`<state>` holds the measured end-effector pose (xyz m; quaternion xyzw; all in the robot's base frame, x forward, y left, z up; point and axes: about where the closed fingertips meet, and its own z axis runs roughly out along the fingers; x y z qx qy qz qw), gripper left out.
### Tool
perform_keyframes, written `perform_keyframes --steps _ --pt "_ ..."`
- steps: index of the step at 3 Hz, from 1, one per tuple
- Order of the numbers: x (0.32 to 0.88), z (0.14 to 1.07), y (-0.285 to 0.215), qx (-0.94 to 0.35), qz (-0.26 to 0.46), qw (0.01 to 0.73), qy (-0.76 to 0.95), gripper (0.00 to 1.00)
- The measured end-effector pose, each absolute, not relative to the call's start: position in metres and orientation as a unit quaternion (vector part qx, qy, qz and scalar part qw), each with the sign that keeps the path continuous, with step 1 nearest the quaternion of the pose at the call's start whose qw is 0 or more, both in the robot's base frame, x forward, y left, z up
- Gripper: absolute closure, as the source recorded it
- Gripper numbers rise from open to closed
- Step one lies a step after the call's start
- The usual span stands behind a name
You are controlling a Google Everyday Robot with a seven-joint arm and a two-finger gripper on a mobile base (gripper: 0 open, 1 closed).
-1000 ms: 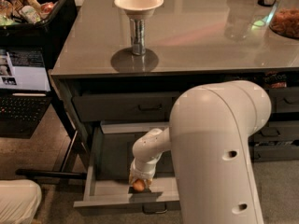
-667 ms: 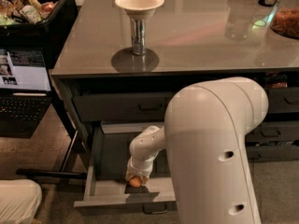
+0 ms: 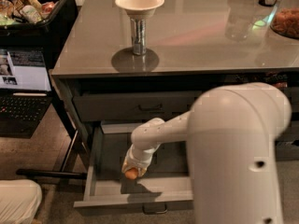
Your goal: Pick orange from middle drawer and place on counter
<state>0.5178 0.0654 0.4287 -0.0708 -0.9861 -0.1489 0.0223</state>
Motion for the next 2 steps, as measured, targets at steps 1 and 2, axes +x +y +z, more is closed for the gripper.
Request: perform_keyframes --steps 1,2 --pt "0.537 0.484 0.073 -0.076 -0.229 0.029 -0.970 1.00" --pt "0.560 0.557 0.059 -0.061 -0.301 0.012 -0.952 1.00"
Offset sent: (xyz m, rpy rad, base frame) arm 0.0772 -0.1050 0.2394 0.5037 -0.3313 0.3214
